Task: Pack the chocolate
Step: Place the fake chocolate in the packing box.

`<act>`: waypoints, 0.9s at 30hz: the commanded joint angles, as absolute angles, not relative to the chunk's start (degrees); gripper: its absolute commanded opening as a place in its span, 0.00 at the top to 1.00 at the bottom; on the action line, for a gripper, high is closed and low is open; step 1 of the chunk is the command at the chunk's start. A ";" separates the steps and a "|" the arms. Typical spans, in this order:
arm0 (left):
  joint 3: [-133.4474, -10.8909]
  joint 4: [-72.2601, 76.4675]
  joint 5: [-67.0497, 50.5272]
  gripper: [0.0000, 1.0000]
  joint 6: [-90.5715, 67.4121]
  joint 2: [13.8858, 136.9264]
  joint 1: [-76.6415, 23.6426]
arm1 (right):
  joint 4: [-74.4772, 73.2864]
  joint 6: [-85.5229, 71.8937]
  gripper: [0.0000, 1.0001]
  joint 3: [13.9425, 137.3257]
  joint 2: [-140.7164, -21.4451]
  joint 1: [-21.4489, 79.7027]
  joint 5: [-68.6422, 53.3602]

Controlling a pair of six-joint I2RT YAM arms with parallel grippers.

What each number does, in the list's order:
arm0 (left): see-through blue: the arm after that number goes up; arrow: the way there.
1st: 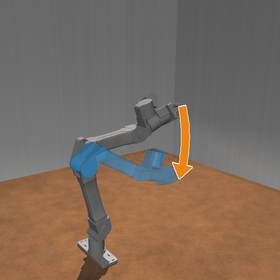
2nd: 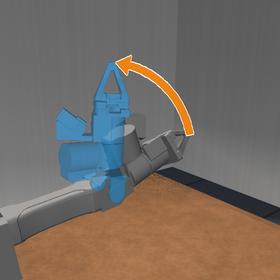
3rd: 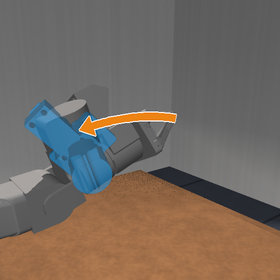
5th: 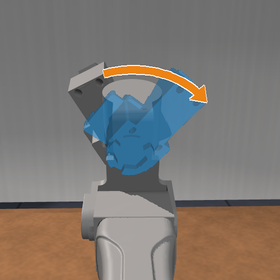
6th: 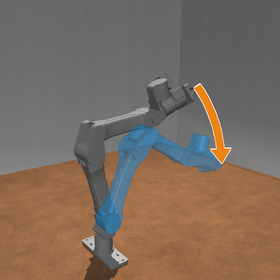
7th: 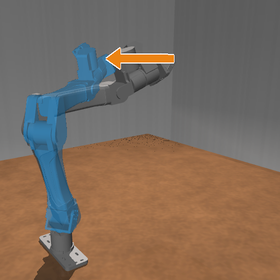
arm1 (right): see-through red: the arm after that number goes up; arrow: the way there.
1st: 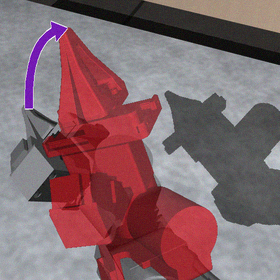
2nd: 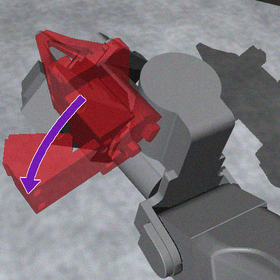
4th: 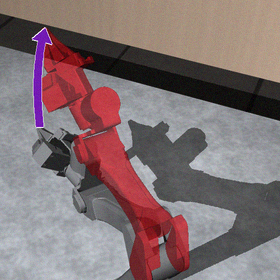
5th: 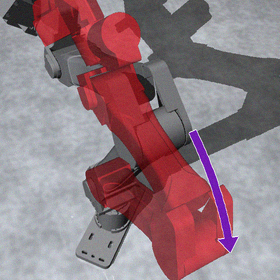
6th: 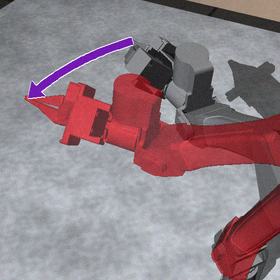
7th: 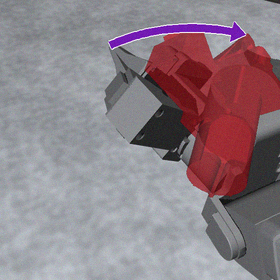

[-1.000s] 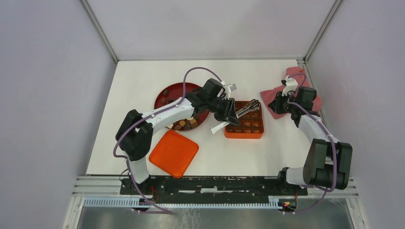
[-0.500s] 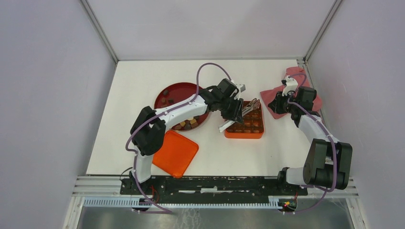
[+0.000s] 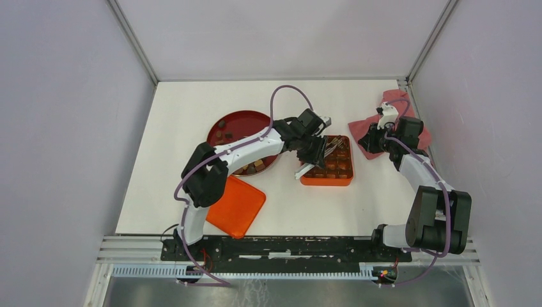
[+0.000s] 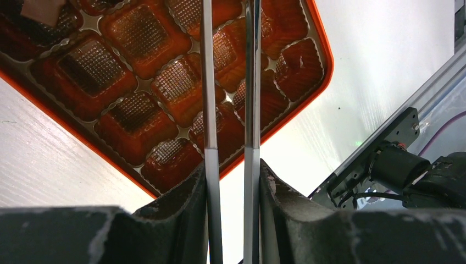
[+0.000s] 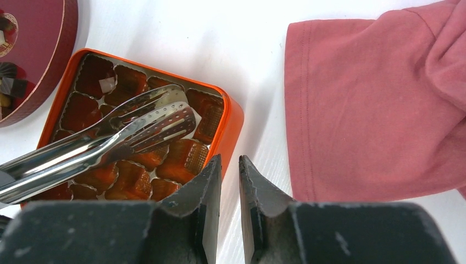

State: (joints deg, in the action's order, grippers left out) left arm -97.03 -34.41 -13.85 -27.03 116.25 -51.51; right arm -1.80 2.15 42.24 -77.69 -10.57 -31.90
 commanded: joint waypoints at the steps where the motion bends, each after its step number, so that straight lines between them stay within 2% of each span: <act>1: -100.89 -34.04 -12.88 0.70 -24.30 117.03 -52.11 | -0.44 1.58 0.76 42.00 -76.28 -10.81 -32.76; 6: -101.75 -34.63 -13.07 0.61 -24.01 117.62 -52.42 | -0.44 1.58 0.76 42.01 -76.25 -10.81 -32.89; 10: -101.92 -34.62 -12.74 0.57 -23.97 117.43 -52.46 | -0.46 1.58 0.76 42.01 -76.25 -10.79 -33.20; 20: -101.83 -32.78 -12.48 0.62 -25.35 113.42 -52.45 | -0.48 2.06 0.76 42.10 -76.14 -10.86 -33.89; 27: -92.00 -28.65 -9.00 0.63 -27.70 101.82 -52.23 | -0.44 3.99 0.75 41.88 -76.11 -10.90 -38.50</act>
